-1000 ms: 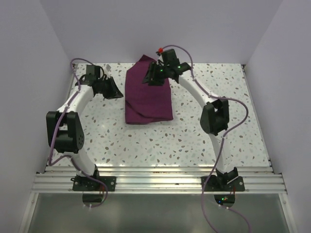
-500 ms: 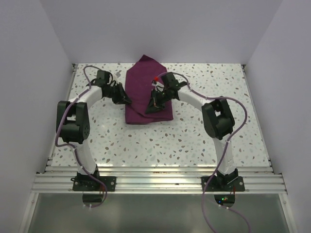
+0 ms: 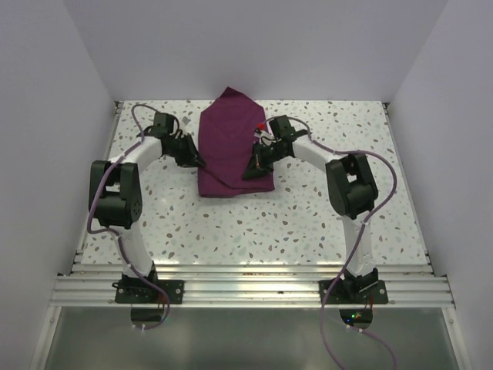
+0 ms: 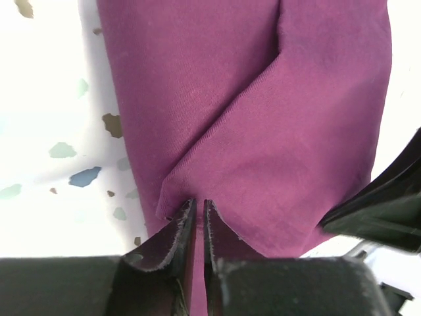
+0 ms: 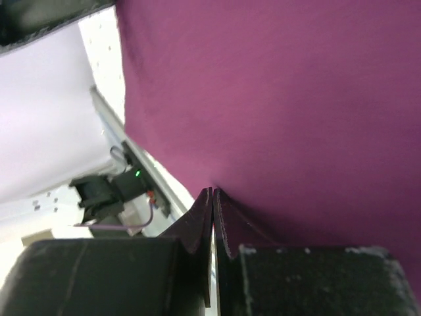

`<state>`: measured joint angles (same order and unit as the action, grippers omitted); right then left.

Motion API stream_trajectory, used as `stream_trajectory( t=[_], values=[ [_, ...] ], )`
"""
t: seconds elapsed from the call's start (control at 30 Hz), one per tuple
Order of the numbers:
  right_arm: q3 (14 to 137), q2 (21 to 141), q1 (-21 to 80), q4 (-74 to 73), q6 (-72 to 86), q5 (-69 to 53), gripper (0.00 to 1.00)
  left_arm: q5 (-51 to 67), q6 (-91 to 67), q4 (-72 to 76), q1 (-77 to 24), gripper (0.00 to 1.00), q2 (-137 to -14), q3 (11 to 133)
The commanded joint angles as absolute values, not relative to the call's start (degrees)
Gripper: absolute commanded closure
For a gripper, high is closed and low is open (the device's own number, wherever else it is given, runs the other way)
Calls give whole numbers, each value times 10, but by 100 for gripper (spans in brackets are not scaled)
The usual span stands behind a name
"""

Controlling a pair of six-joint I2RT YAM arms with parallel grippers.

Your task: Prepare the surgical pack

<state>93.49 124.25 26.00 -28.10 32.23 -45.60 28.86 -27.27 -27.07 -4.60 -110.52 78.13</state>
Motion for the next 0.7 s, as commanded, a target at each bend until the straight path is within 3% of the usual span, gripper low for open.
stream_trajectory(
  t=[0.0, 0.07, 0.27, 0.5, 0.67],
  values=[
    [975, 1185, 237, -288, 284, -424, 99, 250, -247, -264, -43, 83, -1055, 808],
    [1025, 1193, 222, -289, 279, -404, 99, 250, -246, -231, -42, 72, -1037, 819],
    [1155, 1286, 186, -252, 329, -381, 97, 289, -284, -110, -40, 66, -1080, 845],
    [1280, 1396, 160, -234, 338, -397, 97, 338, -287, -36, -40, 87, -1208, 920],
    [1293, 1434, 142, -214, 344, -401, 99, 356, -288, -15, -38, 93, -1286, 987]
  ],
)
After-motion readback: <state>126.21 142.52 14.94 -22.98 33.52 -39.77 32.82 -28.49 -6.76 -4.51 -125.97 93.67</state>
